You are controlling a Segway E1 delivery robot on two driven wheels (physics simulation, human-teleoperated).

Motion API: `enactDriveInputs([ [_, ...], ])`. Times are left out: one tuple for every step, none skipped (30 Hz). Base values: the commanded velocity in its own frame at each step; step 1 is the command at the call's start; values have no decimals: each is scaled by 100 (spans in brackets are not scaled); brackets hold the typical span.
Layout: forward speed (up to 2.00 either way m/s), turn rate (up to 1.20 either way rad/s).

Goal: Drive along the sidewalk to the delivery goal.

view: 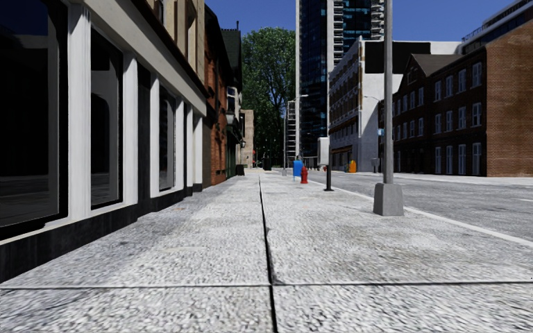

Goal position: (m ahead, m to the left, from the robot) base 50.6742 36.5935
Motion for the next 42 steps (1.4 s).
enactDriveInputs([
  [200, 12],
  [200, 12],
  [200, 12],
  [200, 12],
  [200, 12],
  [200, 13],
  [200, 18],
  [200, 18],
  [200, 20],
  [200, 20],
  [200, 20],
  [200, 20],
  [200, 20],
  [200, 20],
  [200, 20],
  [200, 20],
  [200, 20],
  [200, 20],
  [200, 10],
  [200, 0],
  [200, 0],
  [200, 0],
  [200, 0],
  [200, 0],
  [200, 0],
  [200, 0],
  [200, 0],
  [200, 0],
  [200, 0],
  [200, 0],
  [200, 0],
  [200, 0],
  [200, 0],
  [200, 0],
  [200, 0],
  [200, 0],
  [200, 0],
  [200, 0],
  [200, 0],
  [200, 0],
  [200, 0],
  [200, 0],
])
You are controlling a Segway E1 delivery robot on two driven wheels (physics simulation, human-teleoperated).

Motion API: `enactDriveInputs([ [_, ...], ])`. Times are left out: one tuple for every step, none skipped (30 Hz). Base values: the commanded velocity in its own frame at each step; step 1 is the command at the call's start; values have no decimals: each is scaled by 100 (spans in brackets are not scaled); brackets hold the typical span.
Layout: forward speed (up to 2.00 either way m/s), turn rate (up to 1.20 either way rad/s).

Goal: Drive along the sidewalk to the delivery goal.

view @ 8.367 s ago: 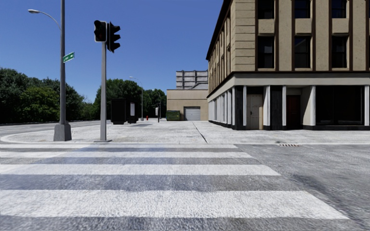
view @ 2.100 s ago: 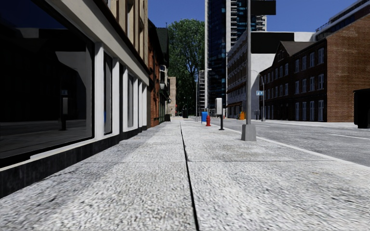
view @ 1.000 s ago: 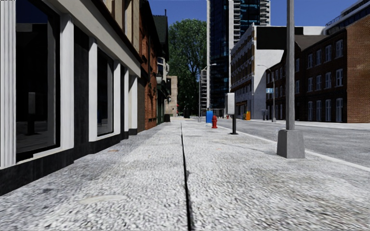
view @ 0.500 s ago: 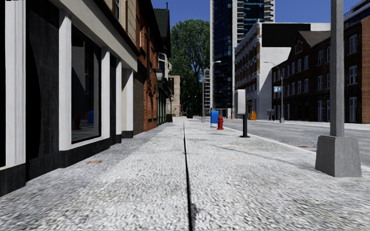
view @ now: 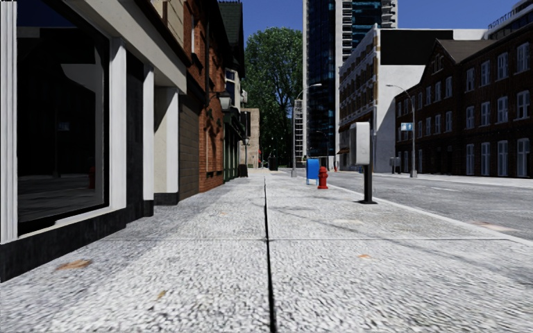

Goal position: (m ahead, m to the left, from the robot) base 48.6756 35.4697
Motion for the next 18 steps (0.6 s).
enactDriveInputs([
  [200, 0],
  [200, 0],
  [200, 0],
  [200, 0],
  [200, 0],
  [200, 0],
  [200, 0],
  [200, 0],
  [200, 0],
  [200, 0],
  [200, 0],
  [200, 0],
  [200, 0],
  [200, 0],
  [200, 0],
  [200, 0],
  [200, 0],
  [200, 0],
])
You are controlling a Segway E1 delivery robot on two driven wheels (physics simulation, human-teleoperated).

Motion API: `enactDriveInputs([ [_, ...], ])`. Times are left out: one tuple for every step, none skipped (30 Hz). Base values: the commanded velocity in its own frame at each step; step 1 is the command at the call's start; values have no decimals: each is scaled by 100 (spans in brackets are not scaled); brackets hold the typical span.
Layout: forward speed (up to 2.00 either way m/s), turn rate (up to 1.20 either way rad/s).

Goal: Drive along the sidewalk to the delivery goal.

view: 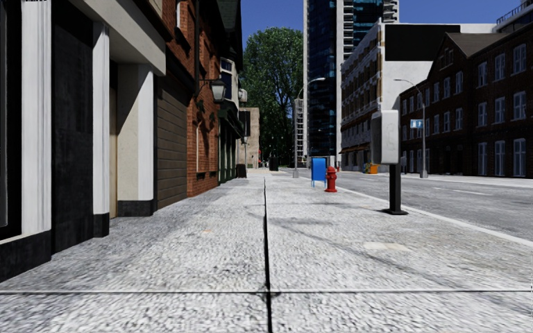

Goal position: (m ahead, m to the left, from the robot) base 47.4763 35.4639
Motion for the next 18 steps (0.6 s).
enactDriveInputs([
  [200, 0],
  [200, 0],
  [200, 0],
  [200, 0],
  [200, 0],
  [200, 0],
  [200, 0],
  [200, 0],
  [200, 0],
  [200, 0],
  [200, 0],
  [200, 0],
  [200, 0],
  [200, 0],
  [200, 0],
  [200, 0],
  [200, 0],
  [200, 0],
])
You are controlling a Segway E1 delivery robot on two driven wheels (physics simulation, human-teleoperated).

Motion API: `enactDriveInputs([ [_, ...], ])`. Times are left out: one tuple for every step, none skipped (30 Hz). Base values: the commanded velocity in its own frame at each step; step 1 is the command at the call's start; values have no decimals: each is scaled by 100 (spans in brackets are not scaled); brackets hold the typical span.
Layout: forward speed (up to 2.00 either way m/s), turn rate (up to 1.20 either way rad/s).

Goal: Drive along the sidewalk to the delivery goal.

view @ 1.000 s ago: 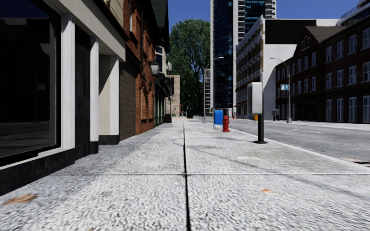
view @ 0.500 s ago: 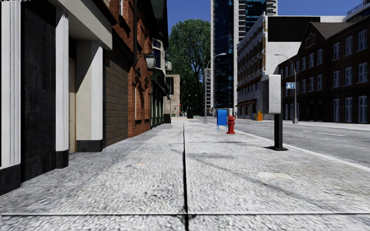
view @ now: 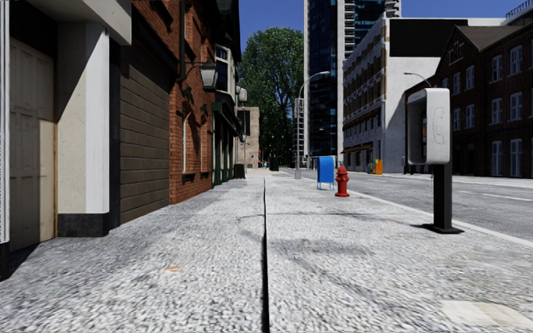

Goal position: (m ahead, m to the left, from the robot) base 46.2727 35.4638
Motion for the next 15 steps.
enactDriveInputs([
  [200, 0],
  [200, 0],
  [200, 0],
  [200, 0],
  [200, 0],
  [200, 0],
  [200, 0],
  [200, 0],
  [200, 0],
  [200, 0],
  [200, 0],
  [200, 0],
  [200, 0],
  [200, 0],
  [200, 0],
])
